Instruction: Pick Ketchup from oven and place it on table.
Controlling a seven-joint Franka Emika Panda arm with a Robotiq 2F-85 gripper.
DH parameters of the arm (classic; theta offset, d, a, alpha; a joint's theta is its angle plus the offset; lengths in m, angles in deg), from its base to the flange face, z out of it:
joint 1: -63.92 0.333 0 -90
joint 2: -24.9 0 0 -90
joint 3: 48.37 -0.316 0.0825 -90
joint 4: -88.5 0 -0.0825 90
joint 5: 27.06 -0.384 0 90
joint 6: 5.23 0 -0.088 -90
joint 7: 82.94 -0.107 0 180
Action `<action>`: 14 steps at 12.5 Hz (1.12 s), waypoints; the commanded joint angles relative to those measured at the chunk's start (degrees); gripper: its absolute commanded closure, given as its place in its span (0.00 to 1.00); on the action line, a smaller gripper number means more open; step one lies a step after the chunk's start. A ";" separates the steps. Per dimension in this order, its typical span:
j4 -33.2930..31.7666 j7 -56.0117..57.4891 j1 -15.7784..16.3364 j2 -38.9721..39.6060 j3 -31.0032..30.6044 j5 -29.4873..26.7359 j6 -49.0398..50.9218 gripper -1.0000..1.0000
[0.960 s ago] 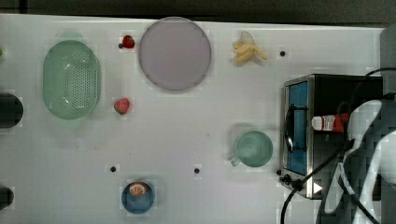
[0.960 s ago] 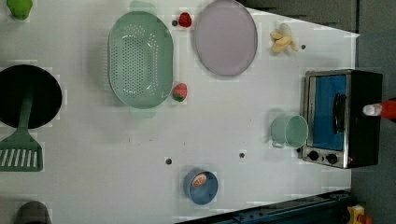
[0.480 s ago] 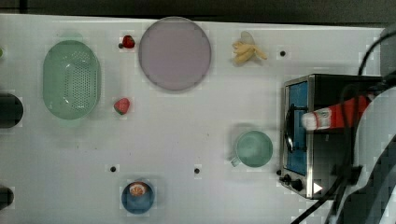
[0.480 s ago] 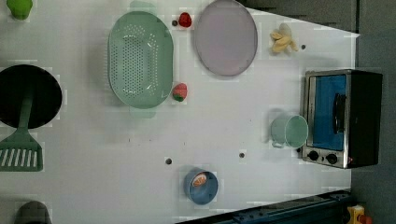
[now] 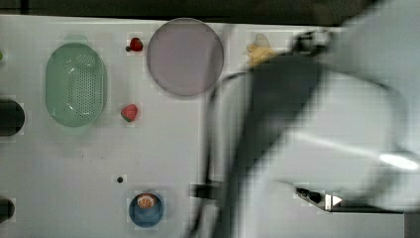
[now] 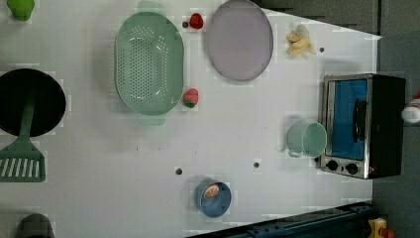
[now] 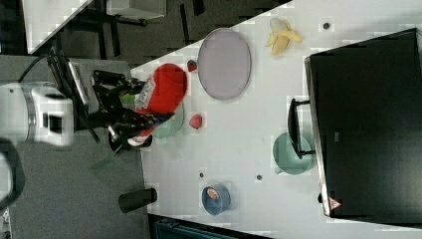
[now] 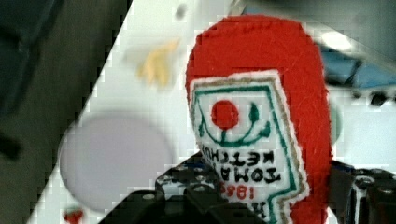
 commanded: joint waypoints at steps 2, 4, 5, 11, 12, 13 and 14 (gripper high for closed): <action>-6.77 0.79 4.65 1.75 -6.73 0.22 1.12 0.36; -12.15 0.73 4.91 1.76 -8.17 0.62 -1.00 0.36; -15.12 0.61 4.99 1.75 -8.29 1.29 -3.32 0.36; -35.87 0.48 4.84 3.28 -6.89 1.93 -26.83 0.36; -38.43 0.48 4.83 4.26 -6.89 1.93 -30.54 0.36; -40.29 0.33 4.83 5.47 -6.89 1.91 -34.31 0.36; -41.63 0.24 4.82 6.93 -6.88 1.91 -37.87 0.36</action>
